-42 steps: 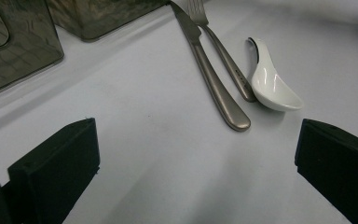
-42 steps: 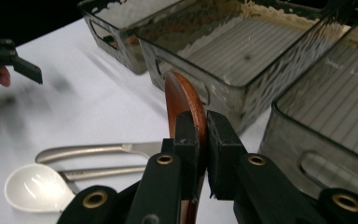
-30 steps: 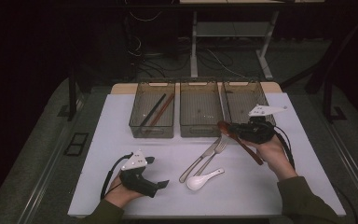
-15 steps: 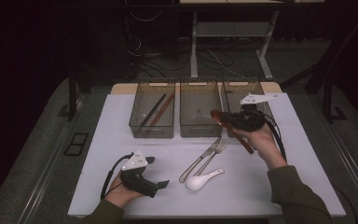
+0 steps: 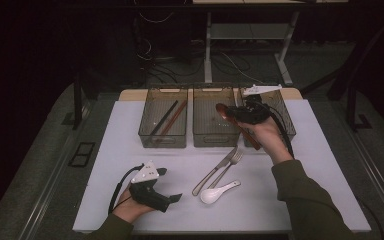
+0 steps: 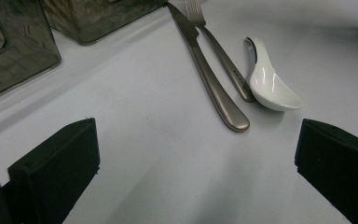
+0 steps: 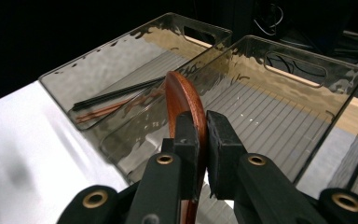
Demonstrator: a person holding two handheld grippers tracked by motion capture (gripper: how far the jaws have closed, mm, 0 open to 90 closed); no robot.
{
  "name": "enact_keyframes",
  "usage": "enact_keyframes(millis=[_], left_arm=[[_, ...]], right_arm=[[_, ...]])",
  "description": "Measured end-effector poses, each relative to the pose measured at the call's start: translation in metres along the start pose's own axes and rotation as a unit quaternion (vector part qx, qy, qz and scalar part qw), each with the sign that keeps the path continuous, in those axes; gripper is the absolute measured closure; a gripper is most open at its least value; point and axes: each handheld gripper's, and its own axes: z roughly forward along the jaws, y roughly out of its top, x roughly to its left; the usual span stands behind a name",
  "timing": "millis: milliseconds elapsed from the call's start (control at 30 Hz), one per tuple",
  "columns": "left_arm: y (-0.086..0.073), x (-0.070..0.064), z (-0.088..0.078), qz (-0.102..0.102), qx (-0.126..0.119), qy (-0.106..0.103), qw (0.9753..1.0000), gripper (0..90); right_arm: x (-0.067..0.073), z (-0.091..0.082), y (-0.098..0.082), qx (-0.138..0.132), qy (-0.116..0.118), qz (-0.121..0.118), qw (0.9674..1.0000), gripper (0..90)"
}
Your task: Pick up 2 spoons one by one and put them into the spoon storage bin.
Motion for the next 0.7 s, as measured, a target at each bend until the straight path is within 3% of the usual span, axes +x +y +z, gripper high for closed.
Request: enact_keyframes(millis=[500,700], left_arm=[[0.001,0.000,0.000,0.010,0.003,-0.005,0.9999,0.0],[0.001,-0.001,0.000,0.009,0.000,-0.007,0.9999,0.0]], right_arm=[[-0.004,0.040,0.037,0.004,-0.019,0.000,0.9998,82.8],[-0.007,0.061,0.044,0.014,-0.025,0.000,0.9996,82.7]])
